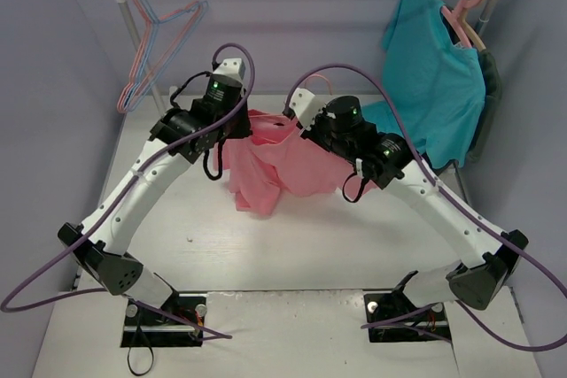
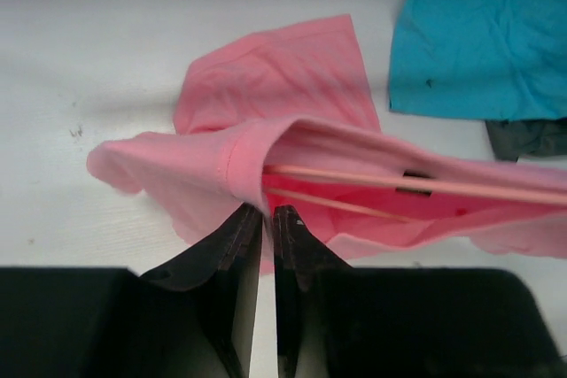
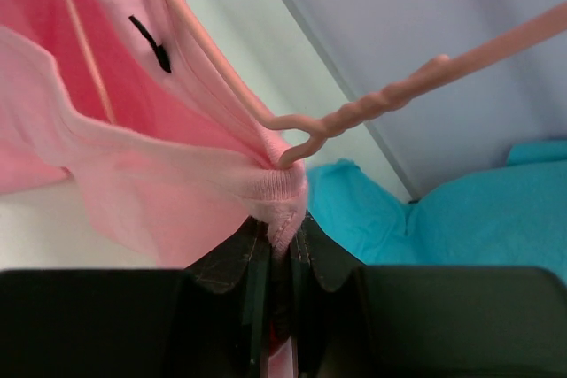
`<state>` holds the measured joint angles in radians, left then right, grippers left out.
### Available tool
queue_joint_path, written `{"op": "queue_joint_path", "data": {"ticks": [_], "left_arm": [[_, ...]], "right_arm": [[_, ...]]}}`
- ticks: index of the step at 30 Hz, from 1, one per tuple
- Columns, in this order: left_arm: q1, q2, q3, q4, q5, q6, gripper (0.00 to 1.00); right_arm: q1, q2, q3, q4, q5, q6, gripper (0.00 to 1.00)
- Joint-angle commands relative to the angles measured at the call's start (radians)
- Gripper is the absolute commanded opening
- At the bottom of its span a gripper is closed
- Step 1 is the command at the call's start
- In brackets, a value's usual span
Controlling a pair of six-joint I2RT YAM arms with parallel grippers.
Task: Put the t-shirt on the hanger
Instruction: Place tshirt on hanger
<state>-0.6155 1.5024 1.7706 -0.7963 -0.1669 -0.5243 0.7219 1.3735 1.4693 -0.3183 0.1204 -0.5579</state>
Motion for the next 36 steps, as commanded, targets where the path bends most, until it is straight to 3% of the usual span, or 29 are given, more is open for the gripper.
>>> {"op": "queue_joint_path", "data": {"ticks": [1, 9, 15, 18, 23, 29, 33, 36], "left_arm": [[0.008, 0.005, 0.145, -0.009, -0.077, 0.032, 0.13], [0.002, 0.073, 0.372, -0.085, -0.060, 0.128, 0.13], [-0.001, -0.020, 0.204, -0.027, 0.017, 0.144, 0.13], [0.000, -0.073, 0.161, -0.024, 0.015, 0.226, 0.25], [0.031, -0.136, 0.133, -0.023, 0.007, 0.418, 0.34], [0.102, -0.151, 0.095, -0.073, 0.256, 0.616, 0.46], [0.149, -0.097, 0.133, -0.156, 0.388, 0.537, 0.47], [0.126, -0.111, 0.057, -0.106, 0.369, 0.420, 0.47]], "right_arm": [[0.010, -0.031, 0.077, 0.194, -0.051, -0.011, 0.00], [-0.021, -0.074, 0.073, 0.251, -0.258, -0.033, 0.00], [-0.039, -0.169, -0.124, 0.307, -0.271, 0.015, 0.00], [-0.047, -0.211, -0.227, 0.352, -0.263, 0.039, 0.00], [-0.070, -0.267, -0.322, 0.380, -0.295, 0.069, 0.00], [-0.087, -0.281, -0.319, 0.343, -0.341, 0.067, 0.00], [-0.088, -0.277, -0.303, 0.326, -0.329, 0.061, 0.00], [-0.088, -0.269, -0.299, 0.331, -0.314, 0.064, 0.00]]}}
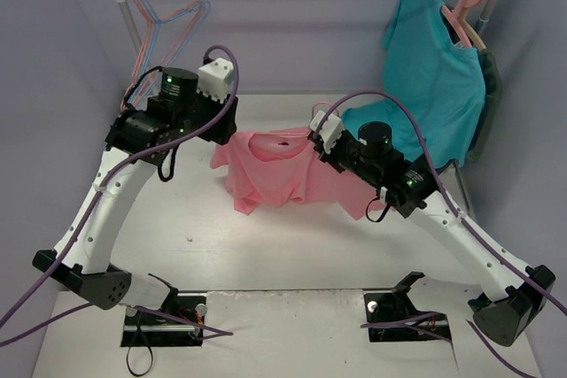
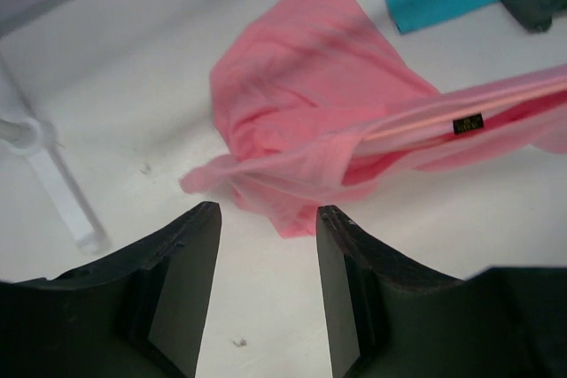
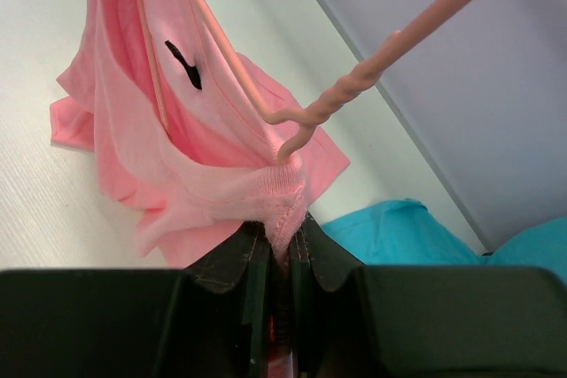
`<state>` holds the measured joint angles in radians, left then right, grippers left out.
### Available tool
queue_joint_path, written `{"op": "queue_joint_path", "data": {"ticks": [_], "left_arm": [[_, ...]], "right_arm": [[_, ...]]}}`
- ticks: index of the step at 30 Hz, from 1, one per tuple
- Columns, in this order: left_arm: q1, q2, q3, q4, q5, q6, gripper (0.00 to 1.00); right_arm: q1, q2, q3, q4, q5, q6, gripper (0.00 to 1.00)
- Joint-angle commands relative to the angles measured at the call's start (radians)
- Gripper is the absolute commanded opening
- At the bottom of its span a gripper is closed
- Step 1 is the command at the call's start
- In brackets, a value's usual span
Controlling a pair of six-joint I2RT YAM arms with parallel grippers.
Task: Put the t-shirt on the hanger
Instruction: Place tshirt on hanger
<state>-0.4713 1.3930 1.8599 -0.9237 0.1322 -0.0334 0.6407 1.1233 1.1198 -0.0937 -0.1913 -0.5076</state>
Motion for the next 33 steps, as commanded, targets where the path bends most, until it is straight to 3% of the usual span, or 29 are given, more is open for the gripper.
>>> {"op": "queue_joint_path", "data": {"ticks": [1, 6, 15, 28, 33], "left_arm": [[-0.050, -0.011, -0.057, 0.040, 0.048, -0.097, 0.47], [-0.159, -0.046, -0.168, 0.138, -0.162, -0.215, 0.47], [-0.181, -0.051, -0.283, 0.264, -0.390, -0.275, 0.46], [-0.181, -0.009, -0.304, 0.356, -0.375, -0.287, 0.46], [-0.181, 0.014, -0.312, 0.378, -0.379, -0.295, 0.37]], "right_arm": [[-0.007, -0.016, 0.057, 0.106, 0.004, 0.015, 0.00], [-0.007, 0.006, 0.066, 0.114, 0.016, 0.023, 0.00], [-0.007, 0.026, 0.090, 0.123, 0.012, 0.041, 0.00], [-0.007, 0.036, 0.104, 0.123, 0.015, 0.055, 0.00], [-0.007, 0.046, 0.120, 0.114, 0.013, 0.058, 0.00]]}}
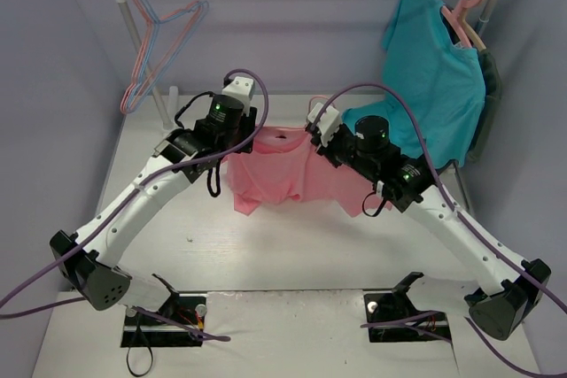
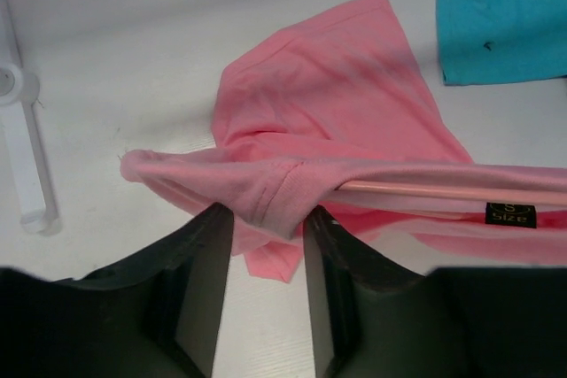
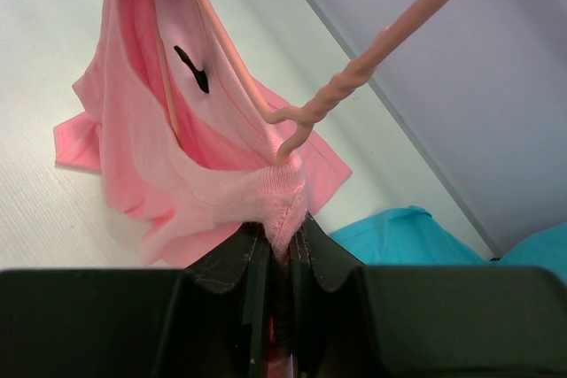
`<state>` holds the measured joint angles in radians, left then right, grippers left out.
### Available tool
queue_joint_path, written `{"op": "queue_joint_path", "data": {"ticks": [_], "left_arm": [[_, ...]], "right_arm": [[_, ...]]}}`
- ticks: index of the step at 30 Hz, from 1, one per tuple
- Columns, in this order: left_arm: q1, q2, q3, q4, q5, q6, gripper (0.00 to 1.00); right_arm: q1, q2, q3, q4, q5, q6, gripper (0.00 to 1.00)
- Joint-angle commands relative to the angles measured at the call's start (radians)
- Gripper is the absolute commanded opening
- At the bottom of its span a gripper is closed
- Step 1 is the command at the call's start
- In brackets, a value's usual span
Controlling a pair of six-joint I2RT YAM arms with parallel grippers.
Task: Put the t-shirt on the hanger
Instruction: Place tshirt on hanger
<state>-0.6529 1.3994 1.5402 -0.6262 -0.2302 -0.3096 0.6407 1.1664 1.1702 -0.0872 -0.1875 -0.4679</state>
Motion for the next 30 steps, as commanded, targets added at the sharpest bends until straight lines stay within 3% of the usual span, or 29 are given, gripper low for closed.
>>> {"op": "queue_joint_path", "data": {"ticks": [1, 6, 9, 16, 21, 30], "left_arm": [[0.002, 0.009, 0.008, 0.085, -0.020, -0.020, 0.34], [0.001, 0.021, 0.027, 0.099, -0.024, -0.014, 0.08], [0.001, 0.030, 0.046, 0.099, -0.014, 0.003, 0.00], [-0.010, 0.030, 0.113, 0.077, 0.035, 0.053, 0.00], [-0.100, 0.035, 0.152, 0.049, 0.014, 0.104, 0.00], [-0.160, 0.020, 0.091, 0.033, 0.013, 0.119, 0.00]], "right_arm": [[-0.007, 0.004, 0.072, 0.104, 0.010, 0.018, 0.00], [-0.007, 0.010, 0.075, 0.103, 0.008, 0.017, 0.00], [-0.007, 0.015, 0.077, 0.104, 0.003, 0.017, 0.00], [-0.007, 0.033, 0.088, 0.115, -0.004, 0.012, 0.00], [-0.007, 0.042, 0.086, 0.129, -0.018, 0.006, 0.00], [-0.015, 0.027, 0.059, 0.162, -0.043, -0.006, 0.00]]}}
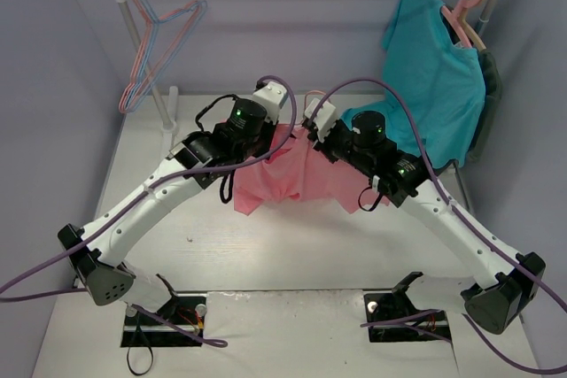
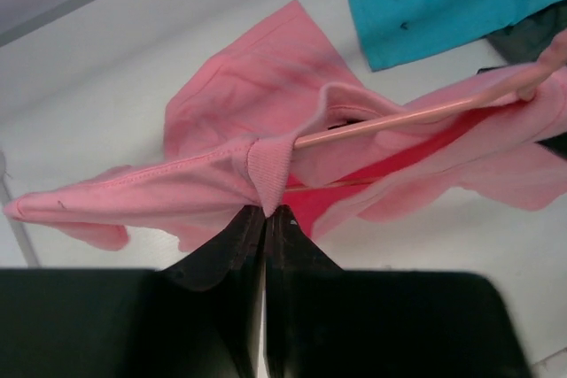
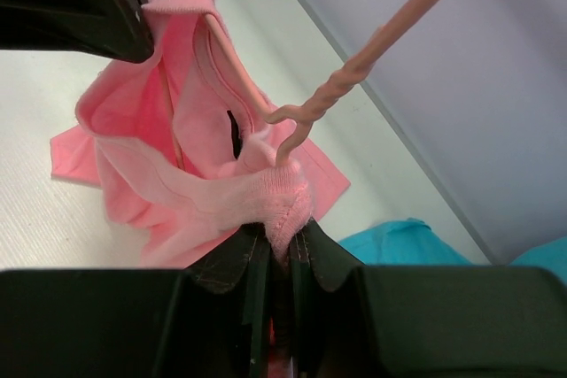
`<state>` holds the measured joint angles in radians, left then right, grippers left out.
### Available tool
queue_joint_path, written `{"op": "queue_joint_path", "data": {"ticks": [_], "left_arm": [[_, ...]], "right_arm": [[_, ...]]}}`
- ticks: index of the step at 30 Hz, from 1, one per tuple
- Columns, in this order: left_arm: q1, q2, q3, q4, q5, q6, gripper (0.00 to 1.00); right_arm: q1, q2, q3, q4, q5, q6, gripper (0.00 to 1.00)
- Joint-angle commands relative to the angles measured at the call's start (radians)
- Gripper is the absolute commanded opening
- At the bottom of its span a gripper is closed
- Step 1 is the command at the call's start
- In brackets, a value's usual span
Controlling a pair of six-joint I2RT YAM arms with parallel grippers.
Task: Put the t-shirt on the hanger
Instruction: Place tshirt on hanger
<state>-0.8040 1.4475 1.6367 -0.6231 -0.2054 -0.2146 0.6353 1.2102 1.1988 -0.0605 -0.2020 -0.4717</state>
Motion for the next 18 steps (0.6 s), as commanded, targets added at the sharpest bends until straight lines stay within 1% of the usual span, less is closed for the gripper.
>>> {"op": "queue_joint_path", "data": {"ticks": [1, 2, 3, 4, 5, 7, 9, 11, 12, 13, 14, 15, 16, 17, 18], "left_arm": [[-0.009, -0.033, -0.009, 0.029, -0.028, 0.032, 0.02], [-0.008, -0.038, -0.009, 0.026, -0.044, 0.049, 0.21], [-0.006, -0.042, -0.009, 0.029, -0.052, 0.066, 0.28], [-0.008, -0.056, -0.005, 0.033, -0.061, 0.084, 0.34], [-0.004, -0.064, 0.002, 0.040, -0.065, 0.127, 0.41], [0.003, -0.082, 0.031, 0.046, -0.048, 0.179, 0.43], [0.026, -0.082, 0.072, 0.022, 0.036, 0.253, 0.44], [0.084, -0.072, 0.155, -0.042, 0.125, 0.299, 0.44], [0.106, -0.059, 0.176, -0.059, 0.199, 0.313, 0.44], [0.162, -0.055, 0.207, -0.073, 0.246, 0.326, 0.44], [0.195, -0.050, 0.222, -0.113, 0.302, 0.348, 0.44], [0.224, -0.038, 0.233, -0.127, 0.390, 0.356, 0.44], [0.251, -0.032, 0.253, -0.144, 0.444, 0.366, 0.44], [0.303, -0.024, 0.267, -0.189, 0.504, 0.395, 0.44], [0.325, -0.004, 0.282, -0.214, 0.596, 0.409, 0.44]], "right_arm": [[-0.013, -0.018, 0.028, 0.131, -0.028, -0.002, 0.00], [-0.014, -0.021, 0.025, 0.131, -0.030, -0.004, 0.00], [-0.016, -0.024, 0.022, 0.130, -0.034, -0.007, 0.00], [-0.020, -0.028, 0.018, 0.128, -0.040, -0.008, 0.00], [-0.023, -0.034, 0.015, 0.126, -0.043, -0.008, 0.00], [-0.031, -0.035, 0.013, 0.123, -0.054, -0.013, 0.00], [-0.037, -0.035, 0.013, 0.114, -0.062, -0.016, 0.00], [-0.043, -0.035, 0.010, 0.110, -0.085, -0.018, 0.00], [-0.046, -0.035, 0.007, 0.108, -0.089, -0.018, 0.00], [-0.048, -0.035, 0.005, 0.105, -0.096, -0.016, 0.00], [-0.051, -0.035, 0.004, 0.103, -0.112, -0.018, 0.00], [-0.052, -0.035, 0.004, 0.099, -0.122, -0.019, 0.00], [-0.054, -0.035, 0.004, 0.096, -0.128, -0.019, 0.00], [-0.057, -0.035, 0.005, 0.093, -0.143, -0.021, 0.00], [-0.057, -0.034, 0.007, 0.087, -0.148, -0.022, 0.00]]}}
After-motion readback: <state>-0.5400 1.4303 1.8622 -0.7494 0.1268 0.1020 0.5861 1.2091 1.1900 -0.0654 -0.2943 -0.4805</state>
